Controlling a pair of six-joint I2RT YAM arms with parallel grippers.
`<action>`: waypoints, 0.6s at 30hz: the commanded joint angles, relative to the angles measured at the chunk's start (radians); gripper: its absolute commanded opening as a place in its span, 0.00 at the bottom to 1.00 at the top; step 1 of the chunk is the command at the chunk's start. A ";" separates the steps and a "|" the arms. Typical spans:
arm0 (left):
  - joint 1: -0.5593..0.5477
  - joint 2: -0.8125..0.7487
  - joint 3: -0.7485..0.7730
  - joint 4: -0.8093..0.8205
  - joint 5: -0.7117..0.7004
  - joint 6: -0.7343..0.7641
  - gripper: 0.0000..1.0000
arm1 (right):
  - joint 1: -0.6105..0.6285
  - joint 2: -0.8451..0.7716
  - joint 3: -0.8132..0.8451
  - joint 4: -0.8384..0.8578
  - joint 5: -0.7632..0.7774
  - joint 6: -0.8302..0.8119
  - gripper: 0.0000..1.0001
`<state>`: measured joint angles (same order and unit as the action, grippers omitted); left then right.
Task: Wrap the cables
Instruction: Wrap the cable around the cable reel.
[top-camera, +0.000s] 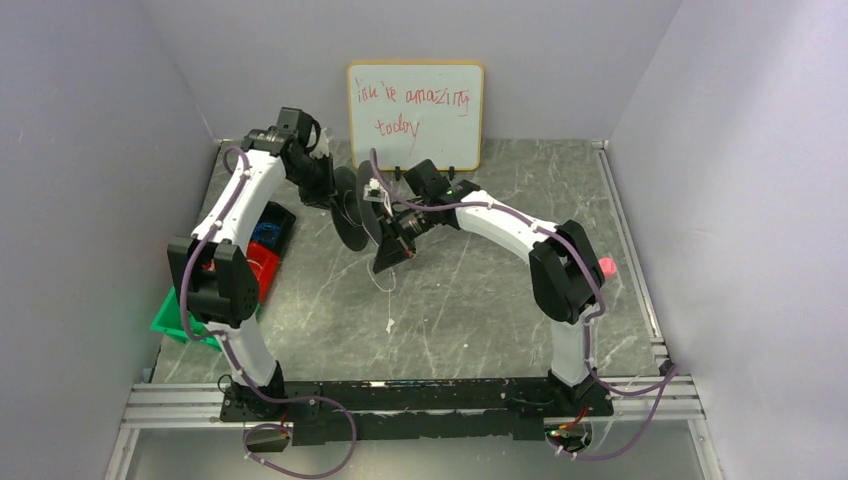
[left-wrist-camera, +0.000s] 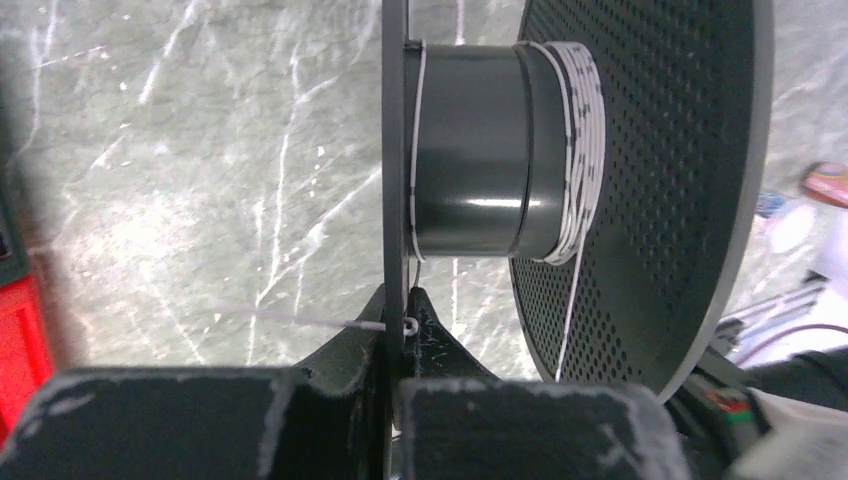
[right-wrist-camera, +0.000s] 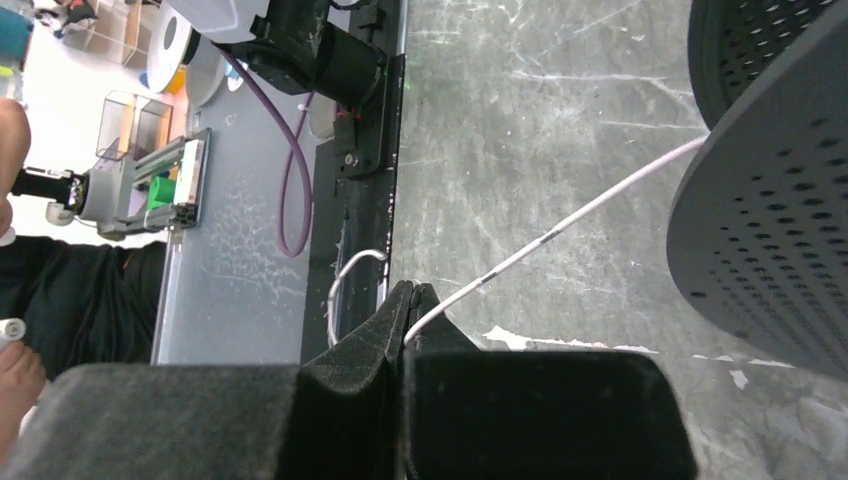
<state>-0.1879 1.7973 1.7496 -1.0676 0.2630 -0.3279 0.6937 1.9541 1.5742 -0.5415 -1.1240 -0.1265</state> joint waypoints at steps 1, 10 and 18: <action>0.061 -0.088 0.020 0.195 0.103 -0.062 0.02 | 0.029 0.018 0.030 -0.107 -0.045 -0.048 0.00; 0.198 -0.156 -0.048 0.288 0.342 -0.129 0.02 | 0.014 0.016 0.026 -0.118 0.012 -0.062 0.00; 0.276 -0.204 -0.118 0.348 0.534 -0.109 0.02 | -0.060 0.009 0.005 -0.088 -0.009 -0.037 0.00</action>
<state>0.0433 1.6588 1.6104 -0.9321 0.6792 -0.4210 0.6632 1.9846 1.5867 -0.5549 -1.0832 -0.1623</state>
